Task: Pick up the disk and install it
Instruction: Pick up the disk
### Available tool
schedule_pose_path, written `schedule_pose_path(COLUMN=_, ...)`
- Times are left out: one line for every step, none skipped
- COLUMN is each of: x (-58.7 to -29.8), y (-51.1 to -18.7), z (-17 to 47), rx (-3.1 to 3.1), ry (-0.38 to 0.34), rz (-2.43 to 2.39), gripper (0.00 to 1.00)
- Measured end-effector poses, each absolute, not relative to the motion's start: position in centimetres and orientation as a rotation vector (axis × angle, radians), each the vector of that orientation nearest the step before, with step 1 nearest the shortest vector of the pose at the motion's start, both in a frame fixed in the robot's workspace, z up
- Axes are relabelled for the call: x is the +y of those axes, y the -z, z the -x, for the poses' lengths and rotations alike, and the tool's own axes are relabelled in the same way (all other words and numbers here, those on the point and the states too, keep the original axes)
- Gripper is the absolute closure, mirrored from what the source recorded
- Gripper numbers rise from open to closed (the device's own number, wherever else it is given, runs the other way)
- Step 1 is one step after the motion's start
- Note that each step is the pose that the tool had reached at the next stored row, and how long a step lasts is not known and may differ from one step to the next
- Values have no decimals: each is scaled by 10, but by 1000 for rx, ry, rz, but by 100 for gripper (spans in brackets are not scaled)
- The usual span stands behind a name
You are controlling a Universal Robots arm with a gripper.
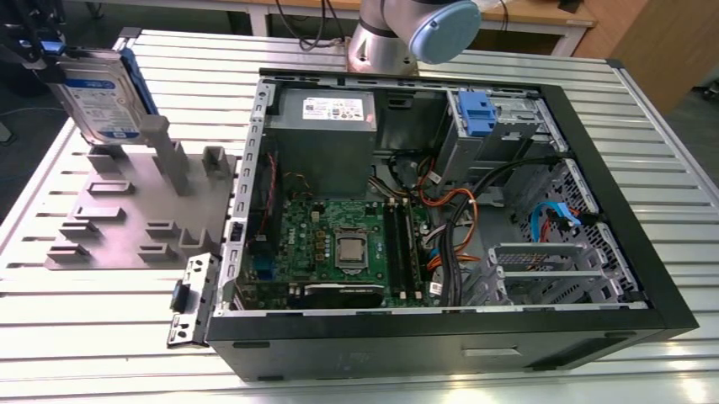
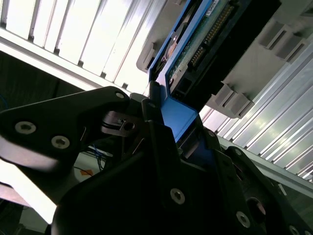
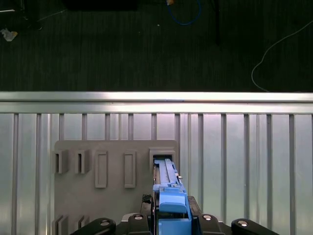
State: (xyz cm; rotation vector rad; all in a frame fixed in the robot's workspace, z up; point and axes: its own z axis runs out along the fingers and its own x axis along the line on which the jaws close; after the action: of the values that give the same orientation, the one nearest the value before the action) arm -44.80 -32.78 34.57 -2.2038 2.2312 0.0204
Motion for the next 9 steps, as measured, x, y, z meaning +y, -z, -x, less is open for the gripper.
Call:
schedule_pose_path(x=-328, y=-346, z=448, rx=2231, ry=-20, rz=2204, gripper=63)
schedule_pose_path(x=-328, y=-347, z=448, rx=2231, ry=-20, rz=2204, gripper=63)
schedule_pose_path(x=-328, y=-348, z=448, rx=2231, ry=-20, rz=2204, gripper=63)
schedule_pose_path(x=-328, y=-348, z=448, rx=2231, ry=-20, rz=2203, gripper=63)
schedule_pose_path(x=-328, y=-348, z=448, rx=2231, ry=-20, rz=2203, gripper=63)
schedule_pose_path(x=-328, y=-348, z=448, rx=2231, ry=-20, rz=2204, gripper=63)
schedule_pose_path(x=-328, y=-349, z=448, rx=2231, ry=-20, rz=2204, gripper=63)
schedule_pose_path(x=-328, y=-349, z=448, rx=2231, ry=-20, rz=2204, gripper=63)
schedule_pose_path(x=-328, y=-349, z=448, rx=2231, ry=-20, rz=2204, gripper=63)
